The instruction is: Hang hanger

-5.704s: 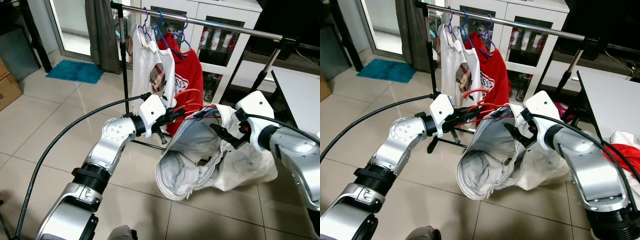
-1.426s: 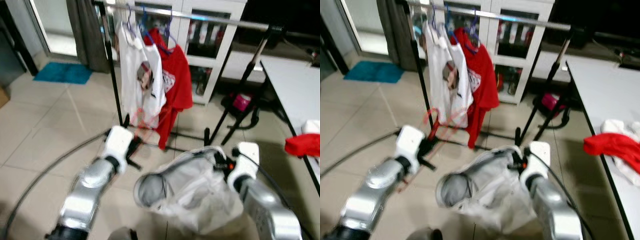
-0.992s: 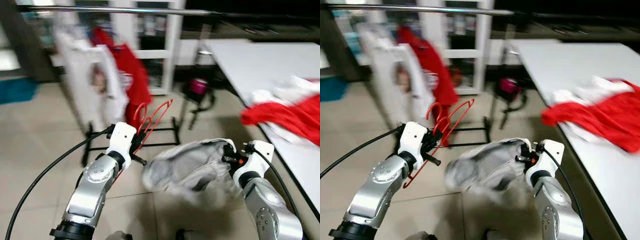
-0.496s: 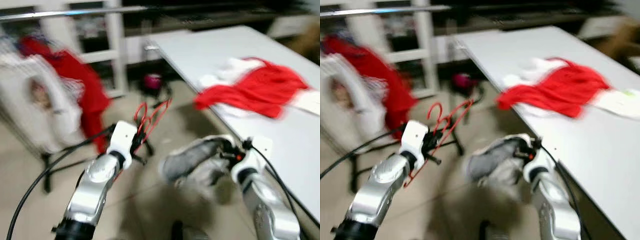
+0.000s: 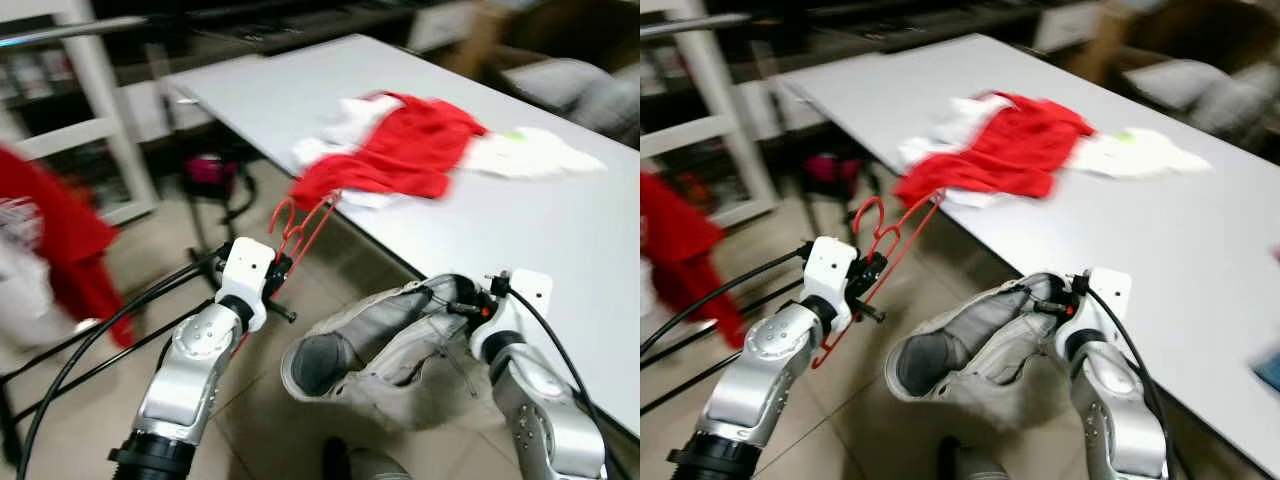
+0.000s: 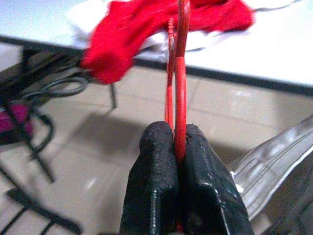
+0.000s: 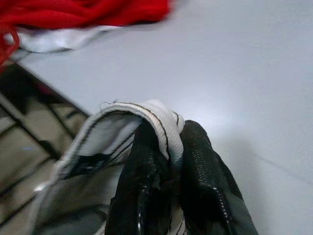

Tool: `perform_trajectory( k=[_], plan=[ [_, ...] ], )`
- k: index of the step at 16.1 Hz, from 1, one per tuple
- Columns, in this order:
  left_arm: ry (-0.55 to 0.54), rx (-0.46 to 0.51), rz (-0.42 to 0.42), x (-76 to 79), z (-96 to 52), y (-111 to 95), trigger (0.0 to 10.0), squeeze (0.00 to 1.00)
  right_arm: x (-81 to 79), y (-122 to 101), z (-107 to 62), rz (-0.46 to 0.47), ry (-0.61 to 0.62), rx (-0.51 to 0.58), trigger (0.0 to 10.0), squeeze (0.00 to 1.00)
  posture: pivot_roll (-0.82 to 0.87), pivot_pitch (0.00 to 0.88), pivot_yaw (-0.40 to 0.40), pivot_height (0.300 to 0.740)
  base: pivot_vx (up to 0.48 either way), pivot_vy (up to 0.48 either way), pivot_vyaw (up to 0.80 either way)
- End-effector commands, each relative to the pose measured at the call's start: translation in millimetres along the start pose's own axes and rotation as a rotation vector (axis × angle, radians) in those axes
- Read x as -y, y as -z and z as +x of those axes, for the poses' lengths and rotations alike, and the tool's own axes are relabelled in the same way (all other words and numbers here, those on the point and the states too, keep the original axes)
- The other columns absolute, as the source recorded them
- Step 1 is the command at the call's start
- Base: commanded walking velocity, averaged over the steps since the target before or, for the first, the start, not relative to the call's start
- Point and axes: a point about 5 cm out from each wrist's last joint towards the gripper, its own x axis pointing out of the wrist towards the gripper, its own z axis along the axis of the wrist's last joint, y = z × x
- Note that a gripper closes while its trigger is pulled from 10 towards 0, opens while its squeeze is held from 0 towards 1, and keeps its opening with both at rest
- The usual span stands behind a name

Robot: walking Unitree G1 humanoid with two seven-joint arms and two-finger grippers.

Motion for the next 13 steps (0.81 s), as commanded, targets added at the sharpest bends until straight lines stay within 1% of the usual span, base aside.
perform_trajectory(
  k=[1, 2, 4, 5, 7, 8, 9, 10, 11, 12, 13],
  plan=[
    [-0.008, 0.008, 0.007, -0.7, 0.8, -1.6, 10.0, 0.00, 3.2, -12.2, 2.3, -0.027, 0.032, 0.051, 10.0, 0.00, -0.04, 0.007, -0.067, 0.740, 0.000, 0.000, -0.66],
    [-0.014, 0.014, 0.004, -1.5, 0.6, -2.7, 10.0, 0.00, 3.7, -11.0, 3.3, -0.035, 0.034, 0.042, 10.0, 0.00, -0.04, 0.008, -0.069, 0.740, 0.000, 0.000, -0.66],
    [-0.034, 0.019, -0.004, -5.1, -1.1, -3.3, 10.0, 0.00, 3.0, -11.4, 4.0, 0.007, 0.023, 0.061, 10.0, 0.00, -0.04, 0.010, -0.069, 0.740, 0.000, 0.000, -0.66],
    [-0.046, 0.018, -0.016, -8.3, -3.0, -2.7, 10.0, 0.00, 3.3, -13.7, 2.1, -0.024, 0.024, 0.084, 10.0, 0.00, -0.04, 0.013, -0.063, 0.740, 0.000, 0.000, -0.69],
    [-0.019, 0.004, -0.039, -7.1, -3.5, -1.4, 10.0, 0.00, 2.4, -12.5, -0.4, -0.003, 0.015, 0.085, 10.0, 0.00, -0.04, 0.016, -0.057, 0.740, 0.000, 0.000, -0.70],
    [-0.016, 0.008, -0.034, -7.7, -3.8, -2.3, 10.0, 0.00, 3.2, -12.9, -2.3, -0.034, 0.029, 0.092, 10.0, 0.00, -0.05, 0.018, -0.049, 0.740, 0.000, 0.000, -0.75],
    [-0.012, 0.012, -0.030, -7.7, -4.4, -2.8, 10.0, 0.00, 5.3, -14.8, -3.8, -0.036, 0.065, 0.121, 10.0, 0.00, -0.05, 0.021, -0.036, 0.740, 0.000, 0.000, -0.74],
    [-0.012, 0.013, -0.029, -7.7, -4.3, -2.8, 10.0, 0.00, 6.1, -14.7, -4.1, -0.032, 0.081, 0.119, 10.0, 0.00, -0.05, 0.021, -0.036, 0.740, 0.000, 0.000, -0.74],
    [-0.001, 0.026, -0.018, -7.3, -3.4, -3.9, 10.0, 0.00, 4.1, -12.7, -5.0, -0.015, 0.055, 0.109, 10.0, 0.00, -0.05, 0.022, -0.023, 0.740, 0.000, 0.000, -0.63],
    [0.000, 0.030, -0.013, -7.3, -3.2, -4.2, 10.0, 0.00, 4.0, -12.6, -5.3, -0.017, 0.057, 0.113, 10.0, 0.00, -0.05, 0.022, -0.023, 0.740, 0.000, 0.000, -0.62],
    [0.021, 0.032, -0.021, -6.1, -3.4, -4.9, 10.0, 0.00, 3.8, -12.8, -5.5, -0.016, 0.072, 0.126, 10.0, 0.00, -0.05, 0.022, -0.018, 0.740, 0.000, 0.281, -0.61]
  ],
)
